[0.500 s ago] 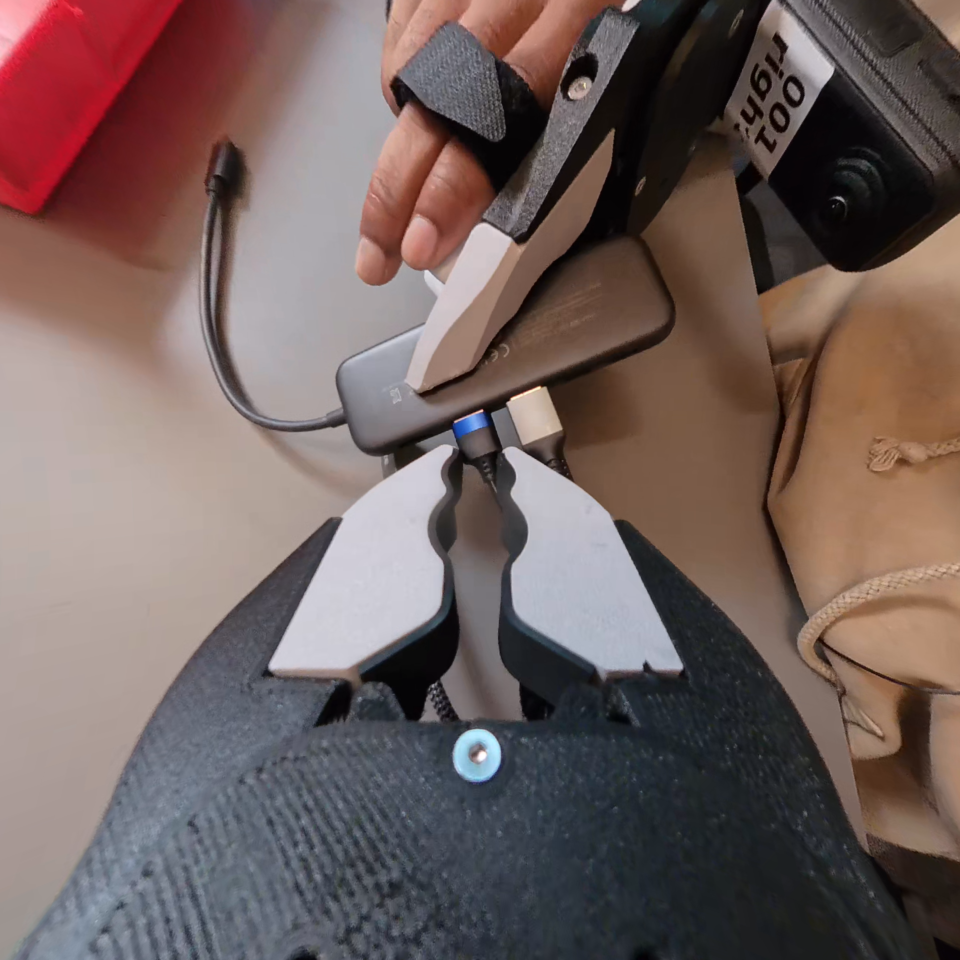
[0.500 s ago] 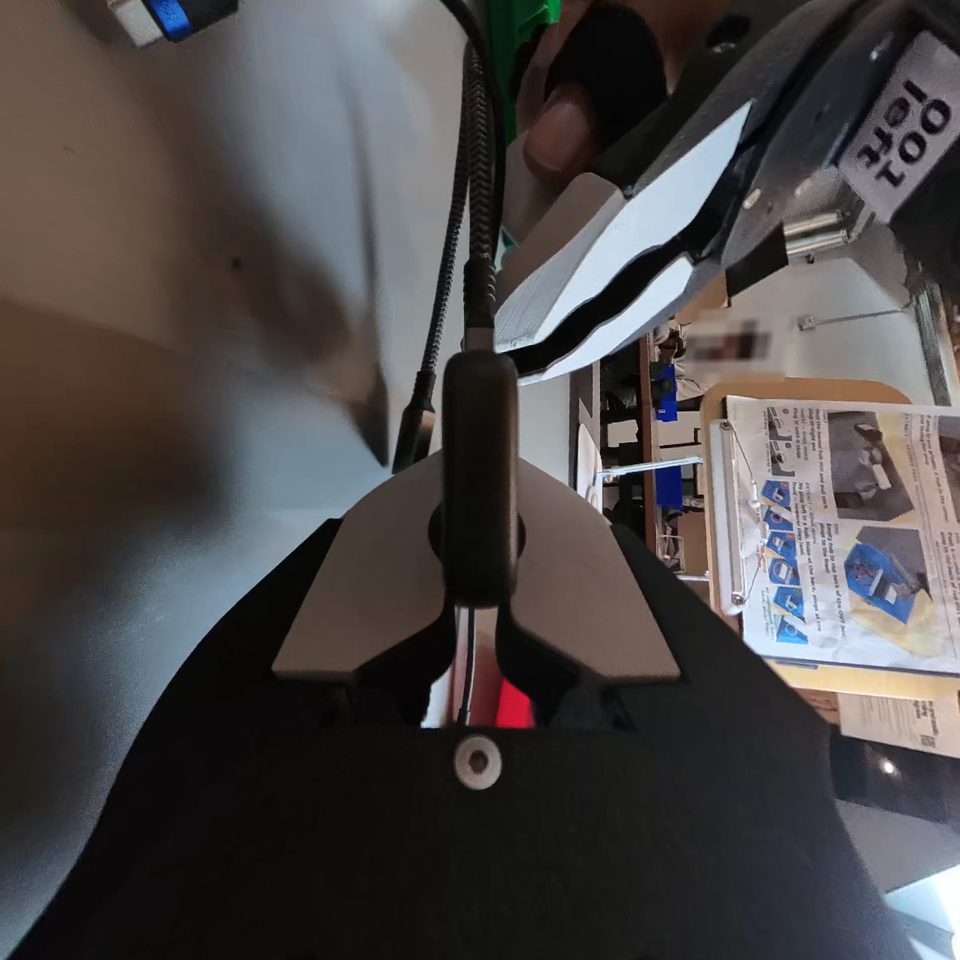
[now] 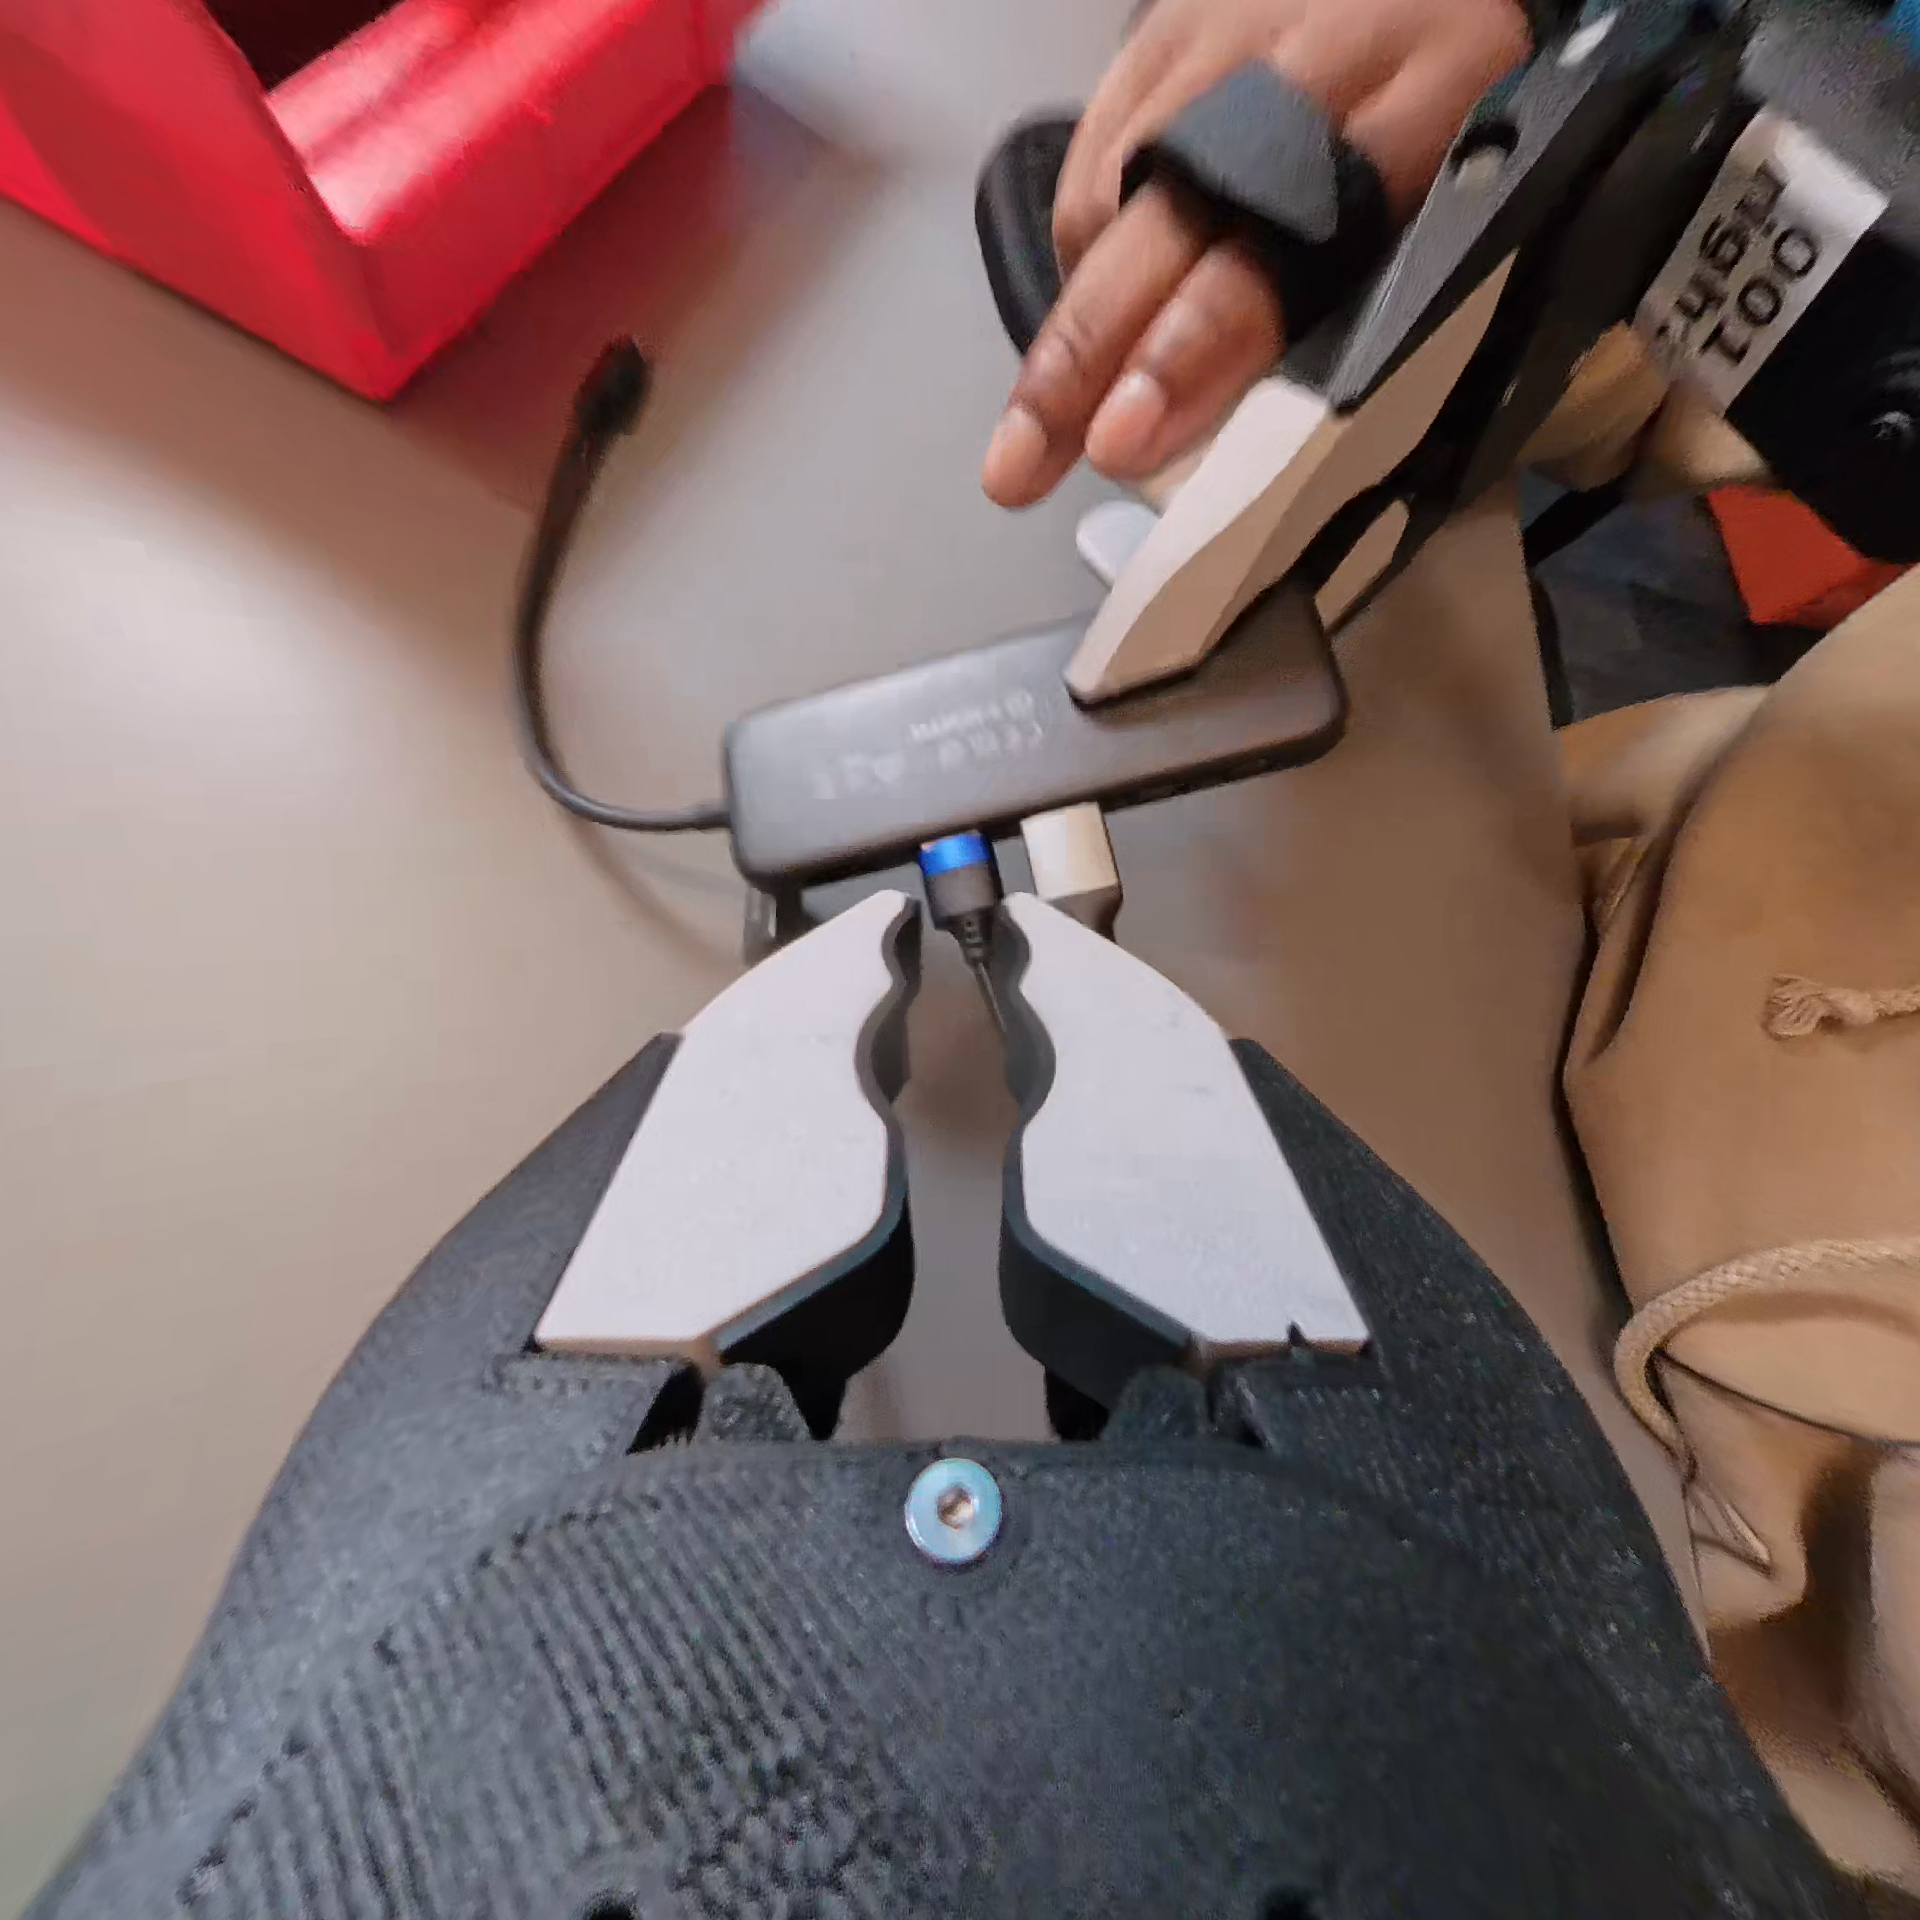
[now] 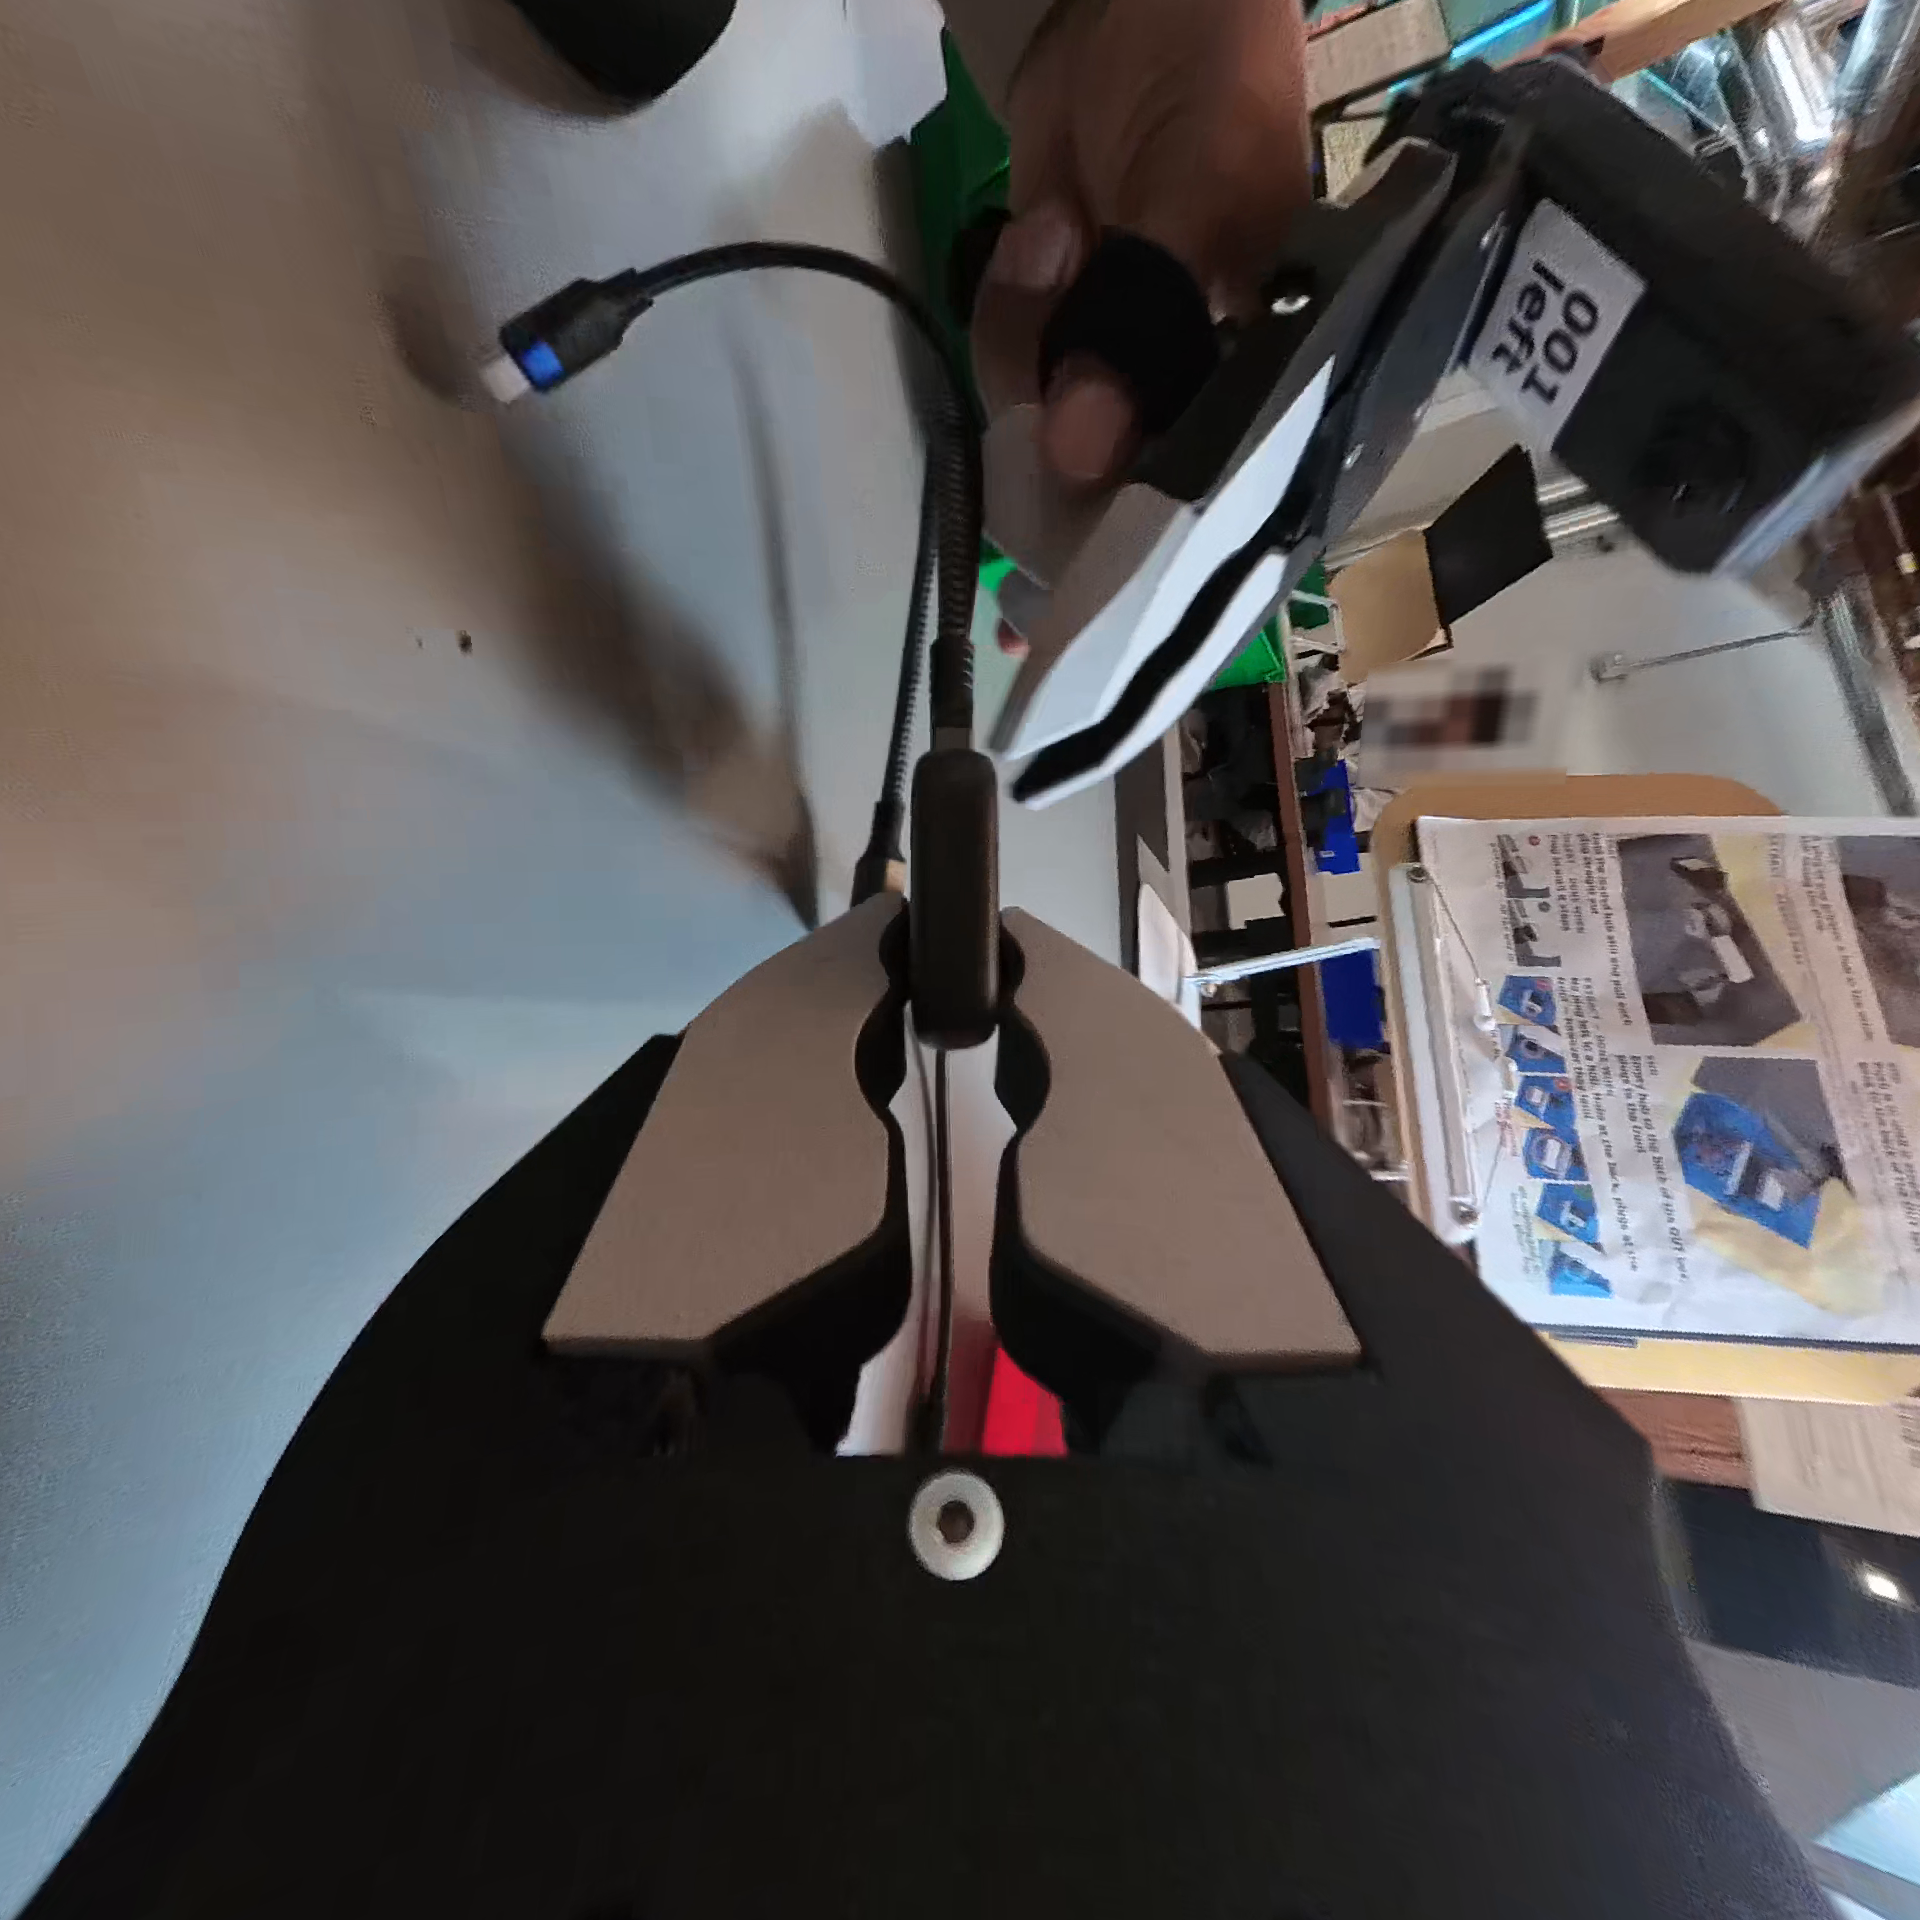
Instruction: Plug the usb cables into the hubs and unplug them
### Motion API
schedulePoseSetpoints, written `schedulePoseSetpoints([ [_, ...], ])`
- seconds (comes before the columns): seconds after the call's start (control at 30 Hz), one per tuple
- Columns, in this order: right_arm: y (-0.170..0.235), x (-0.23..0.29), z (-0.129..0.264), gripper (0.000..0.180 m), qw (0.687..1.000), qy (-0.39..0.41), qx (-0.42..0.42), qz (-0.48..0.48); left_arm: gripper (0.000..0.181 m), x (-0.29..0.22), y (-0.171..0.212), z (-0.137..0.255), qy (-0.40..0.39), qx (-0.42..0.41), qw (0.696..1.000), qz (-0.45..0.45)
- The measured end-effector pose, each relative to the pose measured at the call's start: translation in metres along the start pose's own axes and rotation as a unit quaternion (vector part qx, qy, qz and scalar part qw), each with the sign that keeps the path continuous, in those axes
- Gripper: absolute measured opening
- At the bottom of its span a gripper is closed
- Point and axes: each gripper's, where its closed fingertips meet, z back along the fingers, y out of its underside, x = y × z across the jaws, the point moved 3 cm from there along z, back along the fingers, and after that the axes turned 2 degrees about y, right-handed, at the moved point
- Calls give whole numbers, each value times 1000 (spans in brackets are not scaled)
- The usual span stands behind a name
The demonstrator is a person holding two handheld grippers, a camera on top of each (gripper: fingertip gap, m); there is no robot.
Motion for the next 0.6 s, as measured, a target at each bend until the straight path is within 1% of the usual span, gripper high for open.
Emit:
schedulePoseSetpoints([
  [0.03,-2,-4,2,12,1000,-2,-6,-13,23,1,-7,10,-9,-31,999,0],
  [0.07,-4,-9,4,12,1000,0,-11,-25,28,1,-16,23,-15,-69,998,-2],
  [0.13,-7,-25,12,12,998,8,-28,-64,33,-3,-35,55,-26,-164,986,-10],
  [0.2,-8,-50,25,12,992,25,-46,-113,36,-5,-46,87,-57,-240,969,-11],
  [0.3,-1,-98,49,12,979,48,-57,-188,39,-1,-44,124,-144,-314,938,-20],
  [0.37,9,-131,64,13,970,56,-52,-230,35,-1,-34,140,-196,-354,914,-33],
  [0.4,14,-149,73,12,963,73,-55,-252,34,-1,-27,145,-215,-364,906,-37],
  [0.47,28,-183,86,12,950,91,-48,-294,34,-1,-13,146,-232,-362,902,-34],
  [0.53,48,-216,94,12,936,118,-31,-331,33,-1,2,138,-230,-349,908,-28],
  [0.6,76,-243,96,12,913,140,4,-384,33,1,18,123,-225,-326,918,-20],
])
